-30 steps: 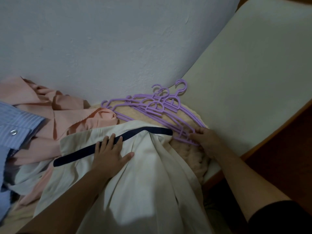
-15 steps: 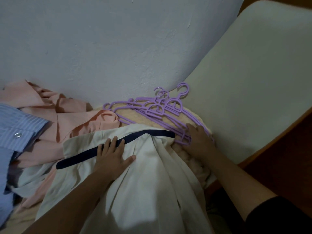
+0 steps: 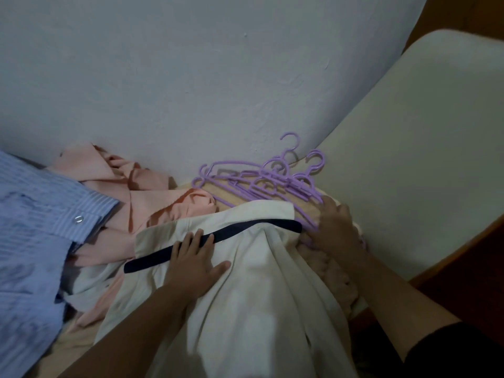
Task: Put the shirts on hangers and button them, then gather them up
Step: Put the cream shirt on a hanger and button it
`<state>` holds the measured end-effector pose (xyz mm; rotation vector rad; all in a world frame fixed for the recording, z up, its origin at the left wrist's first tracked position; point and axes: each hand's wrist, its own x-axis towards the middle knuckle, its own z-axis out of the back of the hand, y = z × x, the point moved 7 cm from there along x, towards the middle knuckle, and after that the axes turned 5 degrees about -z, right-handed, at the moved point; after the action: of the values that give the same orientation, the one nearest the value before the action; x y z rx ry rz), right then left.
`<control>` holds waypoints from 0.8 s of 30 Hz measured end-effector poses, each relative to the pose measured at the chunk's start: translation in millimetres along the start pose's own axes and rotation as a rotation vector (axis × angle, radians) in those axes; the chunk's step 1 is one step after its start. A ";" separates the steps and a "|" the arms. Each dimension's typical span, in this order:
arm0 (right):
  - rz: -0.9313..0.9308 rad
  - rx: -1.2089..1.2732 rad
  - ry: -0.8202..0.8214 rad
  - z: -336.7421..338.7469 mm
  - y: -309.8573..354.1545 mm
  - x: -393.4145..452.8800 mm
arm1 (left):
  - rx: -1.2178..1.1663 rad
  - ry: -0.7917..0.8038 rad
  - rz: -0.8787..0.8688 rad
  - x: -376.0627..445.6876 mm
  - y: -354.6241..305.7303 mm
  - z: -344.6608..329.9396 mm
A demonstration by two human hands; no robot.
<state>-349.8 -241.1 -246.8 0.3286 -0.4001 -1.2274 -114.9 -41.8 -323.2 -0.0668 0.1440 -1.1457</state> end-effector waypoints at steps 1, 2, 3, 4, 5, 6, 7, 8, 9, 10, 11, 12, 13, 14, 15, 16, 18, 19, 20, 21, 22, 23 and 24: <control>-0.005 0.036 -0.022 4.0 -1.9 -1.6 | 0.001 0.001 0.006 -3.5 2.7 1.9; -0.012 0.085 -0.031 6.5 -4.7 -2.5 | 0.006 -0.001 0.011 -7.1 5.6 4.1; -0.020 0.141 -0.026 8.5 -6.4 -3.5 | 0.006 -0.007 0.020 -10.8 8.7 7.1; -0.025 0.190 -0.011 10.3 -7.1 -4.7 | 0.000 -0.021 0.028 -14.7 12.2 9.5; -0.028 0.230 0.014 10.4 -8.0 -5.4 | -0.004 -0.032 0.033 -18.8 15.3 13.3; -0.026 0.259 0.041 10.6 -7.2 -7.3 | -0.004 -0.048 0.039 -23.6 18.5 18.4; -0.024 0.284 0.076 9.9 -6.0 -10.6 | -0.002 -0.058 0.044 -28.1 21.8 23.2; -0.012 0.308 0.106 9.6 -3.5 -14.6 | -0.008 -0.065 0.049 -32.6 25.2 28.1; 0.001 0.330 0.130 9.9 -1.1 -19.0 | -0.020 -0.070 0.051 -37.1 28.1 33.4; 0.009 0.342 0.148 10.3 0.6 -22.7 | -0.031 -0.077 0.053 -41.6 30.5 38.3; 0.015 0.336 0.165 9.7 0.6 -25.5 | -0.034 -0.087 0.055 -45.8 33.8 41.4; 0.020 0.307 0.191 8.7 0.7 -28.2 | -0.029 -0.108 0.056 -49.6 37.3 44.7; 0.024 0.263 0.226 6.1 -0.3 -30.4 | -0.017 -0.133 0.059 -54.0 41.3 47.1; 0.028 0.216 0.261 2.5 -2.0 -32.5 | -0.001 -0.145 0.063 -58.9 45.5 49.1; 0.026 0.174 0.301 -2.3 -4.3 -35.2 | 0.017 -0.140 0.071 -64.2 49.4 50.4; 0.017 0.136 0.344 -5.6 -6.4 -39.8 | 0.028 -0.128 0.088 -69.6 53.6 50.9; -0.019 0.039 0.399 -11.8 -15.7 -46.2 | 0.016 -0.113 0.127 -78.8 60.1 51.7; -0.040 -0.025 0.416 -12.8 -20.8 -48.9 | 0.000 -0.119 0.141 -82.6 62.4 52.7; -0.049 -0.075 0.425 -12.0 -23.7 -51.4 | -0.017 -0.123 0.149 -85.3 64.5 52.6; -0.050 -0.093 0.432 -12.1 -25.8 -52.5 | -0.038 -0.121 0.146 -87.0 65.6 51.7; -0.044 -0.086 0.438 -12.9 -26.7 -52.4 | -0.064 -0.126 0.133 -87.5 66.1 51.6; -0.049 -0.065 0.454 -12.4 -25.4 -53.4 | -0.098 -0.148 0.110 -87.6 66.0 51.8; -0.042 -0.046 0.459 -10.4 -23.2 -54.0 | -0.139 -0.178 0.086 -87.6 65.7 53.6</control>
<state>-379.7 -196.5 -272.9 0.5663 0.0310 -1.1586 -83.1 64.0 -271.5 -0.2828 0.0677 -1.0373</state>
